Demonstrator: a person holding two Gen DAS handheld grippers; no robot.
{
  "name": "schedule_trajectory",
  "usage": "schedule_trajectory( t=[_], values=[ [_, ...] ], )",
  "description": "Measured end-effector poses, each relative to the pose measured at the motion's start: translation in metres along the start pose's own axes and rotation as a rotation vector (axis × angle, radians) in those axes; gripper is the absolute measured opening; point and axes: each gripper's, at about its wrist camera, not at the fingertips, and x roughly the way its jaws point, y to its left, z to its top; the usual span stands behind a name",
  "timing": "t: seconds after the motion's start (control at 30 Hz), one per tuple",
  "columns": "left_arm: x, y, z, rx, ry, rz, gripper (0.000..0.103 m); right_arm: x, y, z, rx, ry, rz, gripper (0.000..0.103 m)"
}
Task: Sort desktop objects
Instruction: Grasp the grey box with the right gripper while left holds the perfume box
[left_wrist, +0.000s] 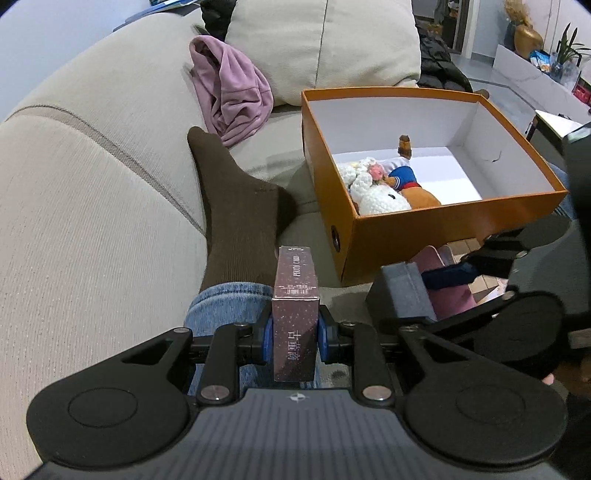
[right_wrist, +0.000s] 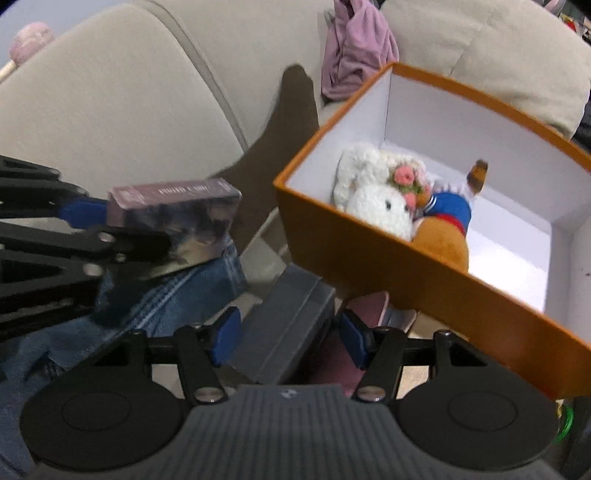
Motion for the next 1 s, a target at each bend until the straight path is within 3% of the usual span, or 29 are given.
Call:
schedule_trajectory(
  t=[0.1,0.27,0.37,0.6,0.77,1.0],
  values=[
    [-0.004,0.000,-0.002,-0.013,0.004,-0.003,0.026,-0.001,0.003,-0.002,-0.002,0.003,-0.007,0.051],
    [-0.017,-0.002,-0.003,-0.029,0.002,-0.009,0.026,-0.011,0.007,-0.005,-0.019,-0.004,-0.004,0.039],
    [-0.027,-0.005,-0.001,-0.036,-0.009,-0.009,0.026,-0.028,0.009,-0.007,-0.041,-0.036,0.016,0.038],
    [-0.050,-0.011,0.015,-0.051,-0.054,-0.006,0.026,-0.091,0.005,-0.004,-0.083,-0.205,0.114,0.037],
    [-0.068,-0.016,0.041,-0.059,-0.130,-0.010,0.026,-0.129,-0.019,0.014,-0.044,-0.351,0.124,0.037],
    [-0.065,-0.020,0.094,-0.085,-0.165,-0.138,0.026,-0.143,-0.072,0.051,0.080,-0.443,0.063,0.037]
  ],
)
